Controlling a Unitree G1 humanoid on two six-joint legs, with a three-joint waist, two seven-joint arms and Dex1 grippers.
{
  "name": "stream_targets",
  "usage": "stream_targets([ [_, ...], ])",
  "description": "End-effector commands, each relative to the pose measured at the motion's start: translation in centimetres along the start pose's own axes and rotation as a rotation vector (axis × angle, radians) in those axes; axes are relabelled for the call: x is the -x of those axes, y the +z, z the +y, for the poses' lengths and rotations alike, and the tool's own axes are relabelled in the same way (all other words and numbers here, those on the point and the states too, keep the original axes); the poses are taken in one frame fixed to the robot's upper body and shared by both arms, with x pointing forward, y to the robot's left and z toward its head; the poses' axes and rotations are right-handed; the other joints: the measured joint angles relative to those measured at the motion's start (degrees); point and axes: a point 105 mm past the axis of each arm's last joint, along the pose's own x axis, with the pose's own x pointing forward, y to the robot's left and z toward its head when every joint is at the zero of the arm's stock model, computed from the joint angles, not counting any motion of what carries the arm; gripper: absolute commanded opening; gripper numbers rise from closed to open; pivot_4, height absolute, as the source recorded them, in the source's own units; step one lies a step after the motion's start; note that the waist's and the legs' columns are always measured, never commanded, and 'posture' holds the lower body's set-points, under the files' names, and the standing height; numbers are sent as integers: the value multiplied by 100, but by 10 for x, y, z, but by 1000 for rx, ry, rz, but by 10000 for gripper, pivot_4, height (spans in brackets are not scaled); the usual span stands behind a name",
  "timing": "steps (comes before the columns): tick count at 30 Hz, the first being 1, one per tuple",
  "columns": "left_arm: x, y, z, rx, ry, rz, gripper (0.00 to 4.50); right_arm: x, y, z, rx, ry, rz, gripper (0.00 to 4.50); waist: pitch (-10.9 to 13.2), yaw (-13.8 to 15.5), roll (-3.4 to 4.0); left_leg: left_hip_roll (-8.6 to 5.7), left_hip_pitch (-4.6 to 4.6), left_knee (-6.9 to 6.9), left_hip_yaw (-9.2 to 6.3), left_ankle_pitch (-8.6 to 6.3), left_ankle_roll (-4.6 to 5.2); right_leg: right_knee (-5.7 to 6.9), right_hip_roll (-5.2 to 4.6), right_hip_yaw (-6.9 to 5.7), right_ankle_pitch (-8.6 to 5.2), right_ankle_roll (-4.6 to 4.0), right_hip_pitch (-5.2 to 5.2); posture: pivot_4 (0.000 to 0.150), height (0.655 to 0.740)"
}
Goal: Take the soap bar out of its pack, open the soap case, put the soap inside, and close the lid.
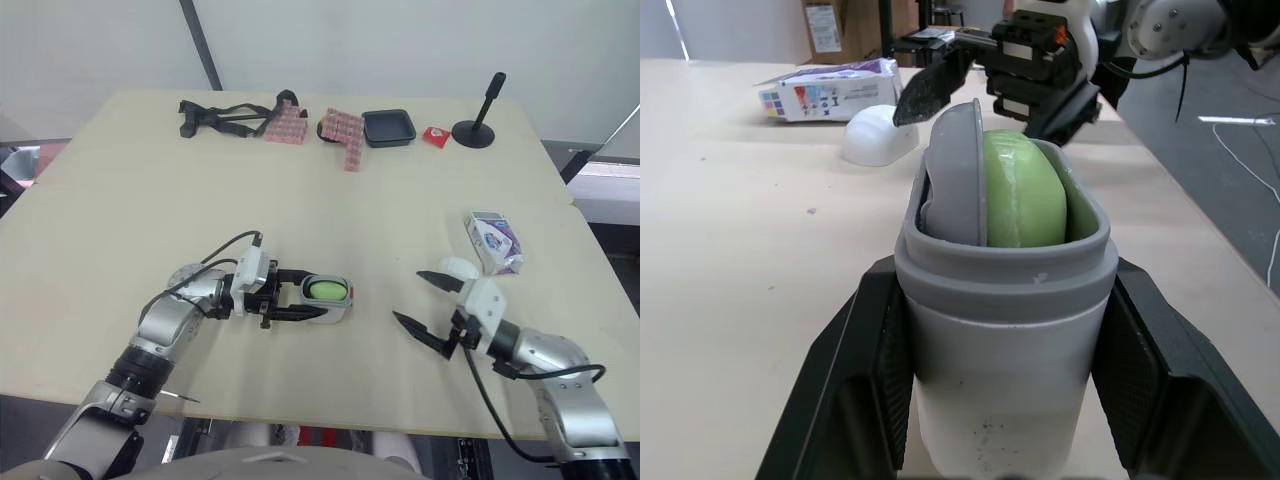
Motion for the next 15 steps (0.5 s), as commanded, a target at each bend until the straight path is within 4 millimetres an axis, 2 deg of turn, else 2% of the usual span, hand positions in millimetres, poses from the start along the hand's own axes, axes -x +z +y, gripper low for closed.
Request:
stream_targets([
  [1, -3, 9, 1, -51, -17, -23, 18871, 29, 9, -28, 35, -85, 36, 44745, 0, 2, 0, 0, 0, 0, 0, 0, 0, 0, 0, 0, 0, 0, 0, 1500, 7400],
  [5, -4, 8, 1, -58, -14, -17, 18871, 66, 0, -50, 25, -184, 129, 44745, 0, 43, 0, -5, -1, 0, -3, -2, 5, -11, -4, -5, 0, 0, 9, 1500, 7400],
  [9, -5, 7, 1, -61, -10, -16, 18871, 103, -14, -53, -23, -261, 212, 44745, 0, 45, 0, -5, -2, -4, -5, -4, 8, -23, -5, -9, 0, 0, 13, 1500, 7400],
  [15, -7, 9, 0, -62, -11, -20, 18871, 117, -17, -56, -47, -286, 243, 44745, -2, -58, 3, -3, 7, -4, -5, -3, 10, -22, -9, -8, 0, 0, 16, 1500, 7400],
])
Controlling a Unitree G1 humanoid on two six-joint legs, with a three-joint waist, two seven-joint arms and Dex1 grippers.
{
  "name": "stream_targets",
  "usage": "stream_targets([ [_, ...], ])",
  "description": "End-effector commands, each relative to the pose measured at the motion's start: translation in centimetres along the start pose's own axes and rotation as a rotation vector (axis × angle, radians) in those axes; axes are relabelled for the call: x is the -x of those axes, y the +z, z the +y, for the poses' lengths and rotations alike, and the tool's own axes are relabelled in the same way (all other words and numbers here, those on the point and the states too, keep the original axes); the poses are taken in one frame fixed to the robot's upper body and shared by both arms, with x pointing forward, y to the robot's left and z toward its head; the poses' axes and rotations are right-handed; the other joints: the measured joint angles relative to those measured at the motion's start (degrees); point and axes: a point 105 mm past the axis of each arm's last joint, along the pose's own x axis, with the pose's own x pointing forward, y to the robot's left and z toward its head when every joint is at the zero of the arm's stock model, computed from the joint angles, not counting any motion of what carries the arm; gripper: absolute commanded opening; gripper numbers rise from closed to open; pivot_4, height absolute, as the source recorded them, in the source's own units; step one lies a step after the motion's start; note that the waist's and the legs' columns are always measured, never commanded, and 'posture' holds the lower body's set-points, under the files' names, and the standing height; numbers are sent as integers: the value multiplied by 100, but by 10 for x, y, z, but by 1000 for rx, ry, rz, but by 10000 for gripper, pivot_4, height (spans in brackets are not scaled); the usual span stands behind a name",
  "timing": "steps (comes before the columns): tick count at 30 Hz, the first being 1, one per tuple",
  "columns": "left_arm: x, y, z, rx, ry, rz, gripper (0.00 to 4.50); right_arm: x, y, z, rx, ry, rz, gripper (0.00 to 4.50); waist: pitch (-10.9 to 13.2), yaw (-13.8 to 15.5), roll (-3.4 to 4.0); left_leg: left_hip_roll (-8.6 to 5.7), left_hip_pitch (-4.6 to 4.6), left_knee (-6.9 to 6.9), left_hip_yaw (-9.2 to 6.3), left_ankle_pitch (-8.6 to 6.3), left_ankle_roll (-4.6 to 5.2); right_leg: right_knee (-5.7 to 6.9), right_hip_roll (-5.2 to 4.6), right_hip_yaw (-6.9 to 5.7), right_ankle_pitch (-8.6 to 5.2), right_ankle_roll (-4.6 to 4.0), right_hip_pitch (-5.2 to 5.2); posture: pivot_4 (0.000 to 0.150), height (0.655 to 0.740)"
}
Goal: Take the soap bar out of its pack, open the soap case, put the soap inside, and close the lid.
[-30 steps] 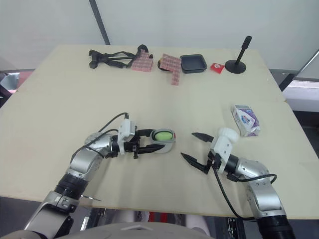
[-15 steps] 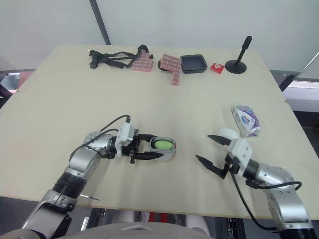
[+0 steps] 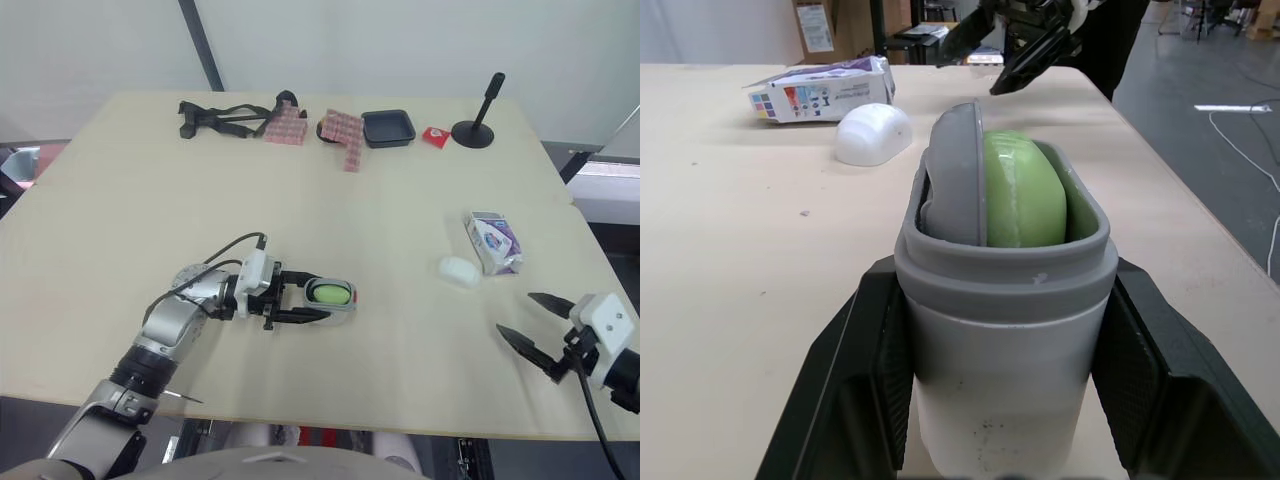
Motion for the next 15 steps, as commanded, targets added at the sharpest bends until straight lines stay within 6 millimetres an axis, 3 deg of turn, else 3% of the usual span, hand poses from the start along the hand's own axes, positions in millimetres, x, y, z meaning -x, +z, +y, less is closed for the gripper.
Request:
stream_targets([
  [1, -2, 11, 1, -50, -8, -26, 18871, 8, 13, -12, 30, -12, -8, 44745, -2, -15, 3, 0, 1, 0, 0, 1, 1, 1, 0, 0, 0, 0, 1, 1500, 7400],
  [8, -3, 13, 2, -58, -11, -22, 18871, 1, 26, -25, 86, 132, 188, 44745, -8, -9, 21, -8, 8, 0, -3, 2, 9, -6, -4, -3, 0, 0, 18, 1500, 7400],
  [15, -8, 16, -1, -61, -18, -36, 18871, -48, 64, -15, 99, 261, 264, 44745, -11, 39, 29, -4, 13, 0, -5, 3, 10, -10, 0, -6, 0, 0, 27, 1500, 7400],
])
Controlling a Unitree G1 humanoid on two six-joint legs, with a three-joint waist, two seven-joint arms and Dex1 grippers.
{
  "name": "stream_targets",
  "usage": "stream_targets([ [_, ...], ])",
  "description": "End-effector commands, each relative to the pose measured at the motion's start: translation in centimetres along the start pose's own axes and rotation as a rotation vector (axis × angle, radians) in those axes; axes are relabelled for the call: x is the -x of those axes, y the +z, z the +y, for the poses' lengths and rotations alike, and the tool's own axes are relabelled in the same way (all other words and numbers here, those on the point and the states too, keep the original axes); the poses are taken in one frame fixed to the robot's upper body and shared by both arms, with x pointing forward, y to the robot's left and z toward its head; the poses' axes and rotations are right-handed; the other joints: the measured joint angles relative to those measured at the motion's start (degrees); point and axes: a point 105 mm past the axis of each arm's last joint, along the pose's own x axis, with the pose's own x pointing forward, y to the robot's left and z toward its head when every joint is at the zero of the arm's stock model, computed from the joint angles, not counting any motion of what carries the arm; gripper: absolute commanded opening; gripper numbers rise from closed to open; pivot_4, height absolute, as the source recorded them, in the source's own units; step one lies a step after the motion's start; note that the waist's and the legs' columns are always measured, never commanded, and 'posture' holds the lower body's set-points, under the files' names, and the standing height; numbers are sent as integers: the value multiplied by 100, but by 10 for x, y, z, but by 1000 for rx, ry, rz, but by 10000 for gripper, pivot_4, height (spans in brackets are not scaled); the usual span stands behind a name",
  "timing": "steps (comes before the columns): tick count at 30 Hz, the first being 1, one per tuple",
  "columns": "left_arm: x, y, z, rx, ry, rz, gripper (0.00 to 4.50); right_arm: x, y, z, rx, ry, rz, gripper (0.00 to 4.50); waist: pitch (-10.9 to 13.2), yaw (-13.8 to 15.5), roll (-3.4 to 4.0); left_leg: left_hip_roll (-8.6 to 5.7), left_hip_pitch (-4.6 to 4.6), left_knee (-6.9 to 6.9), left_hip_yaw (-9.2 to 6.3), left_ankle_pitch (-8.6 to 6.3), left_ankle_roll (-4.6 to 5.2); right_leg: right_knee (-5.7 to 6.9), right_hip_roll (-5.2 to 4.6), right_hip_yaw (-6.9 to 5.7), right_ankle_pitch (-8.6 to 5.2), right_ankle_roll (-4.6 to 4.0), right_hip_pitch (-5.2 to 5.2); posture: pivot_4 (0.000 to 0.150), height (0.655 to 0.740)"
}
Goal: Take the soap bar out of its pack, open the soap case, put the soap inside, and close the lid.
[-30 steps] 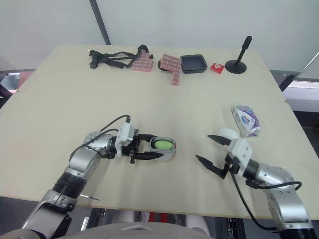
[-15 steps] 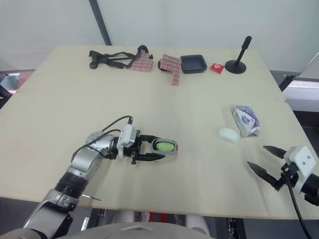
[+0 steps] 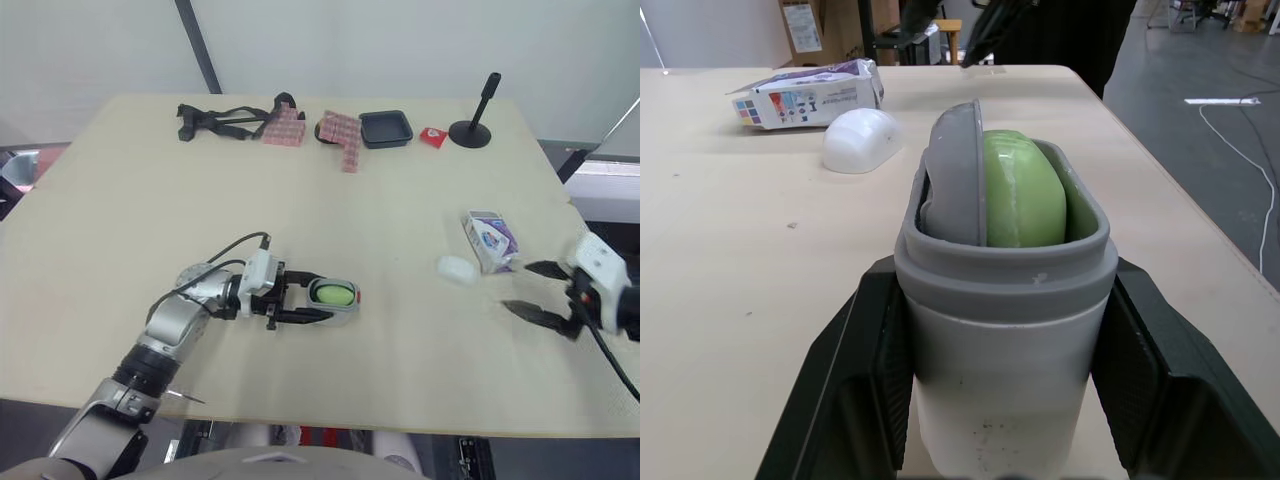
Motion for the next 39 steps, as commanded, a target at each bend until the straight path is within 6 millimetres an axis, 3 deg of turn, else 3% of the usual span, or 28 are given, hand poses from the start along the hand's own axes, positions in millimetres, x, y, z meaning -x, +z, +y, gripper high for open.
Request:
stream_targets([
  [1, -3, 11, -1, -43, -5, -30, 18871, -17, 18, 5, 22, 54, 41, 44745, 0, 39, 1, 2, -2, 0, 0, 0, 0, 0, 2, -1, 0, 0, 0, 1500, 7400],
  [10, -5, 11, 2, -44, 12, -27, 18871, -49, 39, -2, 118, 125, 159, 44745, -1, 175, 3, 8, -24, 12, 3, -3, 4, 31, 0, -1, 0, 0, -24, 1500, 7400],
  [16, -6, 10, 4, -50, 17, -23, 18871, -61, 31, -10, 130, 150, 251, 44745, -1, 200, 2, 5, -29, 17, 5, -2, 3, 39, 3, 1, 0, -1, -30, 1500, 7400],
  [21, -5, 10, 5, -48, 28, -20, 18871, -63, 22, -11, 147, 162, 299, 44745, -1, 201, 2, 3, -33, 17, 8, -2, 3, 39, 3, 2, 0, -1, -35, 1500, 7400],
  [33, -6, 10, 5, -45, 36, -18, 18871, -71, 33, -10, 176, 162, 275, 44745, -1, 199, 2, 7, -30, 18, 14, -2, 3, 43, 7, 9, 0, -1, -35, 1500, 7400],
  [39, -6, 10, 6, -41, 40, -18, 18871, -71, 26, -10, 180, 163, 300, 44745, -1, 198, 2, 7, -30, 18, 14, -2, 3, 43, 6, 9, 0, -1, -36, 1500, 7400],
])
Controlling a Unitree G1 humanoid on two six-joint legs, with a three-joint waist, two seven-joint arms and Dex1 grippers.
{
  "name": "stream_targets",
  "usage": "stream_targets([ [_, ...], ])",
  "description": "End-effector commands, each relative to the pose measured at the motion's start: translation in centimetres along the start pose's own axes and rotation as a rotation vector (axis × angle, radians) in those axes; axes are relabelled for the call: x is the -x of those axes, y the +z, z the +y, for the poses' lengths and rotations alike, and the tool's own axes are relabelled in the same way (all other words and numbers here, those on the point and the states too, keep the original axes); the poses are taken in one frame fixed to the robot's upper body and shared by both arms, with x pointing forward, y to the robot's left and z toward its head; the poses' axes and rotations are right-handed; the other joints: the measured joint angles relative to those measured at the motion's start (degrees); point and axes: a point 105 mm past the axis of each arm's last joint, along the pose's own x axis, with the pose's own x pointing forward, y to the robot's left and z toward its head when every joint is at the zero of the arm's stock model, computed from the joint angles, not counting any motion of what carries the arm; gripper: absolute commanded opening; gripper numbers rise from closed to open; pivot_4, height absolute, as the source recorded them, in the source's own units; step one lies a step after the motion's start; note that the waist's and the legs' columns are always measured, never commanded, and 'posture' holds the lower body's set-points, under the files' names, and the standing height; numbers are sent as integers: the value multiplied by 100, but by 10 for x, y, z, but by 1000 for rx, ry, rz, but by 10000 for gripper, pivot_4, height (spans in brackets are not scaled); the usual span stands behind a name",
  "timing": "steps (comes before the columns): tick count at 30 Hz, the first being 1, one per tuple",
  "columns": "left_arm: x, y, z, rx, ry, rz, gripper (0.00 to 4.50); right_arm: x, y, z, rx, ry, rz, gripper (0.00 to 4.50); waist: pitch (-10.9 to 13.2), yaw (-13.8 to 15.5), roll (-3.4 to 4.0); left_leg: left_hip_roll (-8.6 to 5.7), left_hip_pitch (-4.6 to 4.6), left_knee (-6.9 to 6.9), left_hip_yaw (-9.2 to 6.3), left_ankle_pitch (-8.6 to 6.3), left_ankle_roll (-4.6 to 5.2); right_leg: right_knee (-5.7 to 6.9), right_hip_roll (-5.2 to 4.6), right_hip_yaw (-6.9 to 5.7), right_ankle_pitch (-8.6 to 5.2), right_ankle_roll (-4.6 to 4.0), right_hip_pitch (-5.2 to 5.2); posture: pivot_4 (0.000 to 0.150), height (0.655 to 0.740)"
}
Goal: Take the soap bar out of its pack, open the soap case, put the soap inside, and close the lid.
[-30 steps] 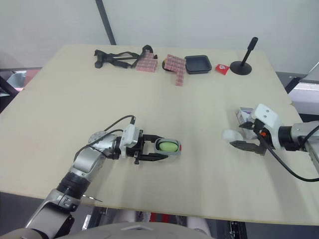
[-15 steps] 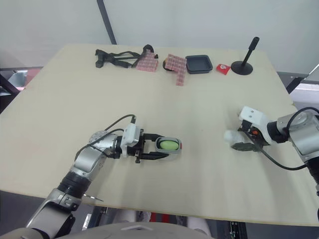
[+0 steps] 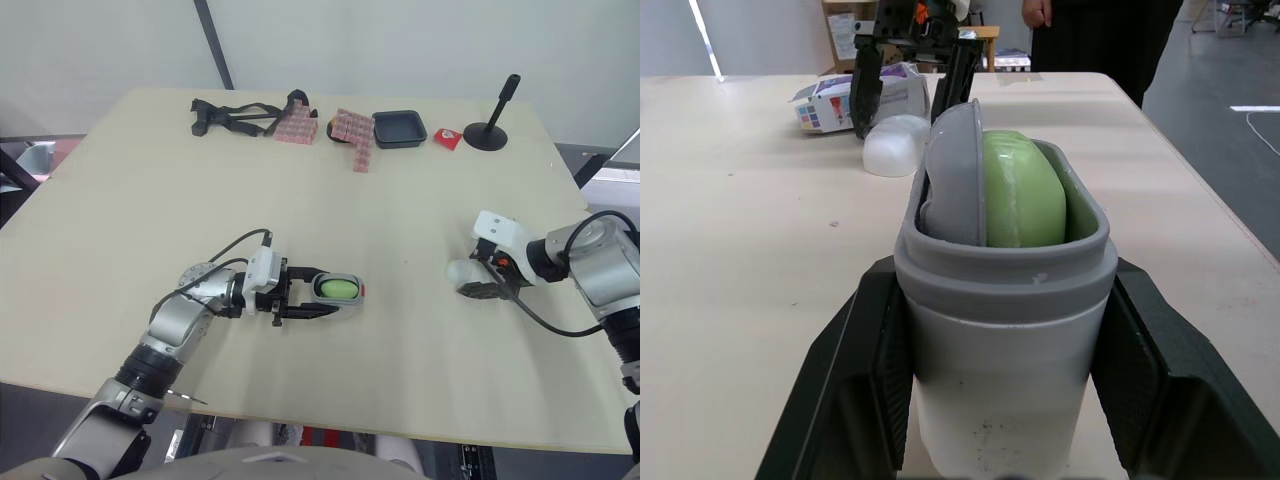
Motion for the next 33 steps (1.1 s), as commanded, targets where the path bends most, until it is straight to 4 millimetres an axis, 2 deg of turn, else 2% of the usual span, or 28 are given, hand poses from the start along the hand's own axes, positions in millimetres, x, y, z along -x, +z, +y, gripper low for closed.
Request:
stream_targets([
  [1, -3, 8, 1, -28, -8, -15, 18871, 7, 3, -5, 23, -30, 2, 44745, 0, -1, 0, 0, 0, 0, 0, 0, 0, 0, 0, 0, 0, 0, 0, 1500, 7400],
  [6, -4, 7, 1, -22, -6, -16, 18871, 7, 3, -6, 27, -35, 1, 44745, 0, -4, 0, 0, 0, 0, 1, 0, 0, 1, 1, 0, 0, 0, -1, 1500, 7400],
  [7, -4, 7, 1, -21, -6, -16, 18871, 7, 3, -6, 29, -35, 2, 39224, 0, -3, 0, 0, 0, 0, 1, 0, 0, 1, 1, 1, 0, 0, 0, 1500, 7400],
  [13, -4, 7, 2, -18, -1, -15, 18871, 7, 2, -6, 36, -33, 6, 19960, 0, -4, 0, 1, 0, 0, 1, 0, 0, 0, 0, 1, 0, 0, -2, 1500, 7400],
  [17, -3, 6, 2, -18, 1, -15, 18871, 7, 3, -6, 47, -33, 11, 19285, 0, -3, 0, 1, 0, 0, 1, 0, 0, 0, 1, 1, 0, 0, -1, 1500, 7400],
  [21, -3, 5, 4, -24, 6, -11, 18871, 10, 12, -2, 96, -12, -11, 19285, 0, -4, 0, 1, 0, 0, 1, 0, 0, 0, 1, 1, 0, 0, -2, 1500, 7400],
  [27, -3, 7, 14, -26, 38, -17, 18871, 20, 62, 13, 193, 48, -132, 19285, 1, -24, 2, 2, 1, 0, 3, 0, 0, 5, 2, 4, 0, 0, -5, 1500, 7400],
  [29, -5, 10, 17, -28, 40, -22, 18871, 26, 91, 28, 241, 102, -186, 19285, 1, -24, 2, 4, 1, 0, 4, 0, 0, 8, 4, 5, 0, 0, -9, 1500, 7400],
  [33, -10, 12, 18, -33, 28, -30, 18871, 31, 126, 53, 336, 173, -212, 19285, 1, -3, 2, 7, 4, 1, 5, 0, 0, 13, 6, 8, 0, 0, -19, 1500, 7400],
])
